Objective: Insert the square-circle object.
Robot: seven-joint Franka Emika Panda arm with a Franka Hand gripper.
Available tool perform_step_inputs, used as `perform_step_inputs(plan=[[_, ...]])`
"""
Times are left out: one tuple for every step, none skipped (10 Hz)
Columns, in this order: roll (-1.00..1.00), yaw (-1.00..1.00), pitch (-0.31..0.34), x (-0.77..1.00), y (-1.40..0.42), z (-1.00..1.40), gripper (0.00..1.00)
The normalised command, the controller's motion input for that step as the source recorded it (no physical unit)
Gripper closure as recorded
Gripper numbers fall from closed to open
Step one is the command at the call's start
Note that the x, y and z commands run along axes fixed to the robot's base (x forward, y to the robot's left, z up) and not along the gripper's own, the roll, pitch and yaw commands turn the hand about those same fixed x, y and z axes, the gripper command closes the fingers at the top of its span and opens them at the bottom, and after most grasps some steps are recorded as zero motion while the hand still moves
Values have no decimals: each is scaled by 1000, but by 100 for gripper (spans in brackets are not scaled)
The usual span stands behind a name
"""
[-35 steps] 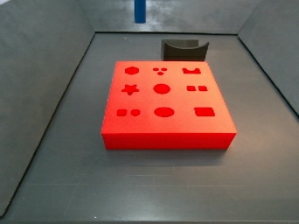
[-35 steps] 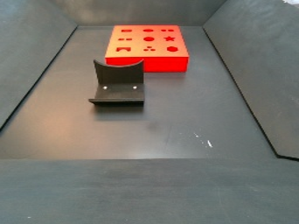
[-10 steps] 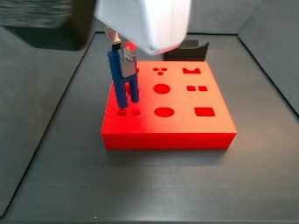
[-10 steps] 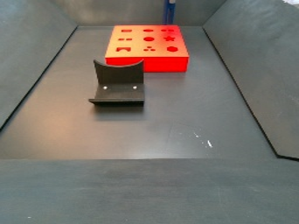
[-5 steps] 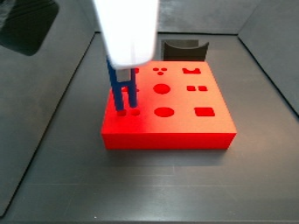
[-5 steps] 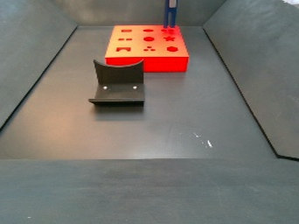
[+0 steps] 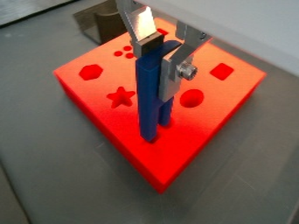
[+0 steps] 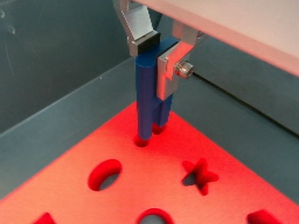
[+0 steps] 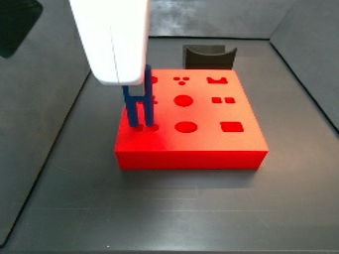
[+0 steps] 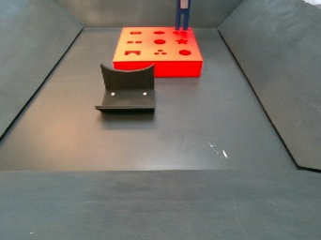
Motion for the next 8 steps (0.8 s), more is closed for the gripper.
perform_step_inputs(plan=[[0, -54, 44, 86, 0, 0, 100], [0, 0, 0, 0, 0, -17, 100], [13, 0, 0, 0, 0, -134, 100], [54, 0, 0, 0, 0, -94, 100], [39, 0, 0, 0, 0, -111, 100], [39, 0, 0, 43, 0, -146, 100], [36, 0, -19, 146, -9, -169, 100], [36, 0, -20, 220, 0, -174, 100]])
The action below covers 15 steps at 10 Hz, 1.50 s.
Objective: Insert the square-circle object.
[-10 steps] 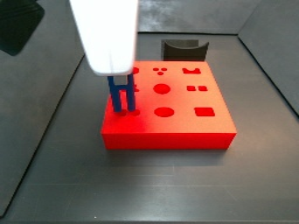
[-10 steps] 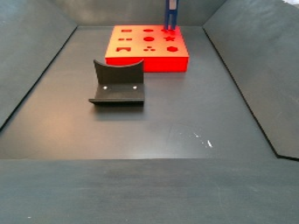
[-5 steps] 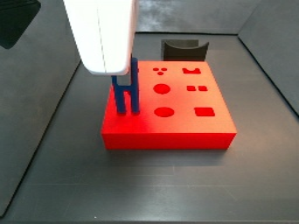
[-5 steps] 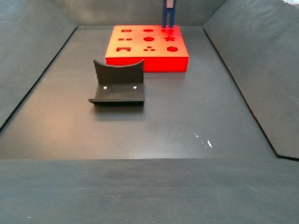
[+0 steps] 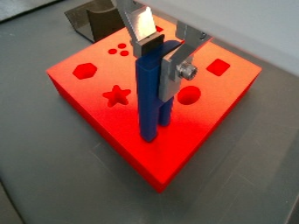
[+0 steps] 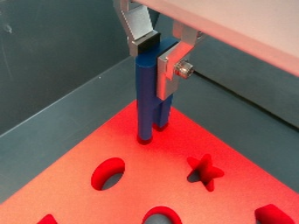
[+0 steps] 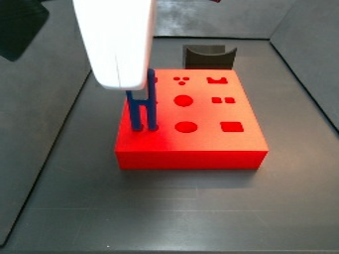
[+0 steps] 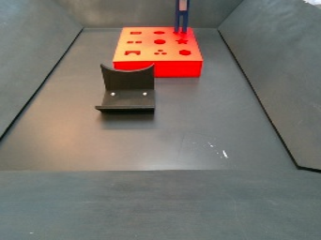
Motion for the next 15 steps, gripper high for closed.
perform_step_inputs(plan=[[41, 0, -27, 234, -3, -180, 100], [64, 0, -11, 160, 0, -157, 100], [96, 0, 0, 0, 0, -120, 100], [90, 0, 0, -89, 0, -66, 100], [34, -17, 0, -220, 20, -40, 100], [0, -20, 0, -286, 37, 0, 100], [0, 0, -3, -180, 0, 0, 100], [0, 14, 0, 0, 0, -6, 100], [6, 0, 0, 174, -57, -94, 100], [57, 0, 0, 289, -97, -220, 100], [96, 0, 0, 326, -114, -386, 100], [86, 0, 0, 306, -114, -446, 100], [109, 0, 0, 209, -54, -426, 100], [167, -11, 0, 0, 0, -411, 100], [206, -26, 11, -49, 11, -446, 100]])
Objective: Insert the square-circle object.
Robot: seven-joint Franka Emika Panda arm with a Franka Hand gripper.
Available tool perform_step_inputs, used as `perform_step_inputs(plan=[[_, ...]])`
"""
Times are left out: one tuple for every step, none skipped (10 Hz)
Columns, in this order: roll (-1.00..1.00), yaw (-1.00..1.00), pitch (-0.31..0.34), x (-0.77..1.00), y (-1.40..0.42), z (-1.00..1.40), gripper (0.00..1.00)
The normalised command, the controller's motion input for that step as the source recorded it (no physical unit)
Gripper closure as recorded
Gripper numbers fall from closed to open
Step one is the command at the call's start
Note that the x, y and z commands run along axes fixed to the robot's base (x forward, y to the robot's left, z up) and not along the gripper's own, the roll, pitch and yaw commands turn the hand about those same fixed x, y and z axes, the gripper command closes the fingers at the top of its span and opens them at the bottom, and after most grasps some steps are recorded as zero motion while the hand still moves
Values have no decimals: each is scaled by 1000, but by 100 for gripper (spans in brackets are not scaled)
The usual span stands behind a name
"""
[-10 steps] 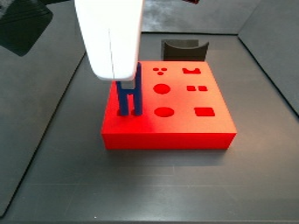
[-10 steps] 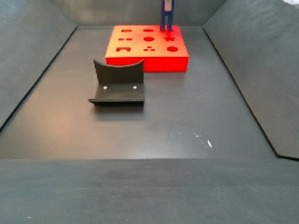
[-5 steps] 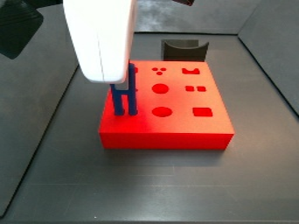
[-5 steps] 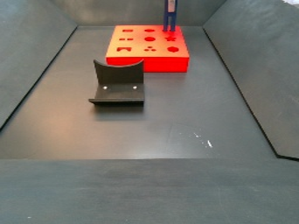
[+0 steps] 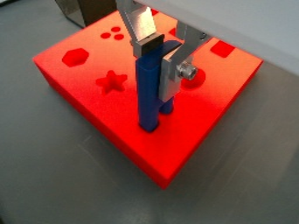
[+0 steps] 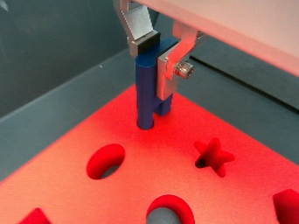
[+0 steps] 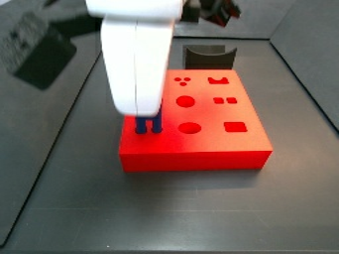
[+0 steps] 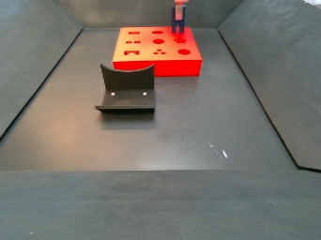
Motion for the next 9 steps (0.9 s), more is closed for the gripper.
perform_step_inputs(plan=[[194, 0, 3, -131, 0, -443, 100], [213, 0, 10, -91, -40, -417, 100], [151, 0, 0, -9, -31, -563, 100], [74, 0, 0, -6, 0, -703, 100], [40, 0, -16, -43, -9, -963, 100], [0, 0, -43, -71, -49, -1000, 100], [-7, 0, -83, -49, 0, -491, 100], [11, 0, 0, 0, 0, 0, 100], [0, 0, 0, 0, 0, 0, 100]])
